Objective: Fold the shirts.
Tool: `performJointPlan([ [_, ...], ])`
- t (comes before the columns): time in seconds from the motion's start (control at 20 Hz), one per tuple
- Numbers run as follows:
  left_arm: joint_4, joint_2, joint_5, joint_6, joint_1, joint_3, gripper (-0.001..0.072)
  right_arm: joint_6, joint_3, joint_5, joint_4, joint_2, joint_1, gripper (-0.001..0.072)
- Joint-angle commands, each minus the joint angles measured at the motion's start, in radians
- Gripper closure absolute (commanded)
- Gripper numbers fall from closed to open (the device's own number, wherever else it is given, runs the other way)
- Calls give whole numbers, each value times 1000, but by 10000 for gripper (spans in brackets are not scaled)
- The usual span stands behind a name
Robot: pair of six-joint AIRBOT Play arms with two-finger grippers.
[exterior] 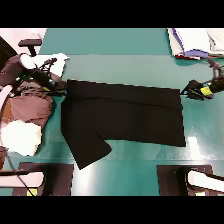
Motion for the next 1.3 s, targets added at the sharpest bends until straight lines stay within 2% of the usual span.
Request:
performJointPlan([
  [0.0, 78, 243, -22, -31, -1, -231, 225, -1, -95, 37, 22, 179, -19, 264],
  [0.15, 57, 449, -4, -80, 0, -509, 225, -1, -154, 30, 25, 283, -17, 264],
  [0.3, 11, 562, 29, -133, -1, -711, 225, -1, -182, 27, 24, 327, -17, 264],
  [0.55, -151, 577, 131, -130, -1, -875, 226, -1, -181, 27, 25, 336, -17, 265],
  [0.7, -309, 577, 223, -60, -1, -933, 226, -1, -181, 26, 24, 336, -17, 264],
  [0.85, -325, 577, 240, -56, -1, -942, 228, -1, -181, 30, 24, 336, -17, 264],
  [0.9, -325, 577, 240, -56, -1, -942, 280, -2, -181, 37, 22, 336, -18, 264],
  [0.95, -324, 577, 240, -54, -1, -939, 575, -4, -182, 55, 9, 336, -20, 264],
  [1.0, -325, 577, 236, -44, -1, -927, 683, -21, -182, 77, -32, 336, -28, 265],
  [1.1, -320, 577, 201, -11, -1, -881, 682, -20, -200, 152, -144, 337, -66, 264],
  [1.25, -311, 577, 153, 19, -1, -827, 682, -28, -355, 186, -203, 376, -215, 248],
])
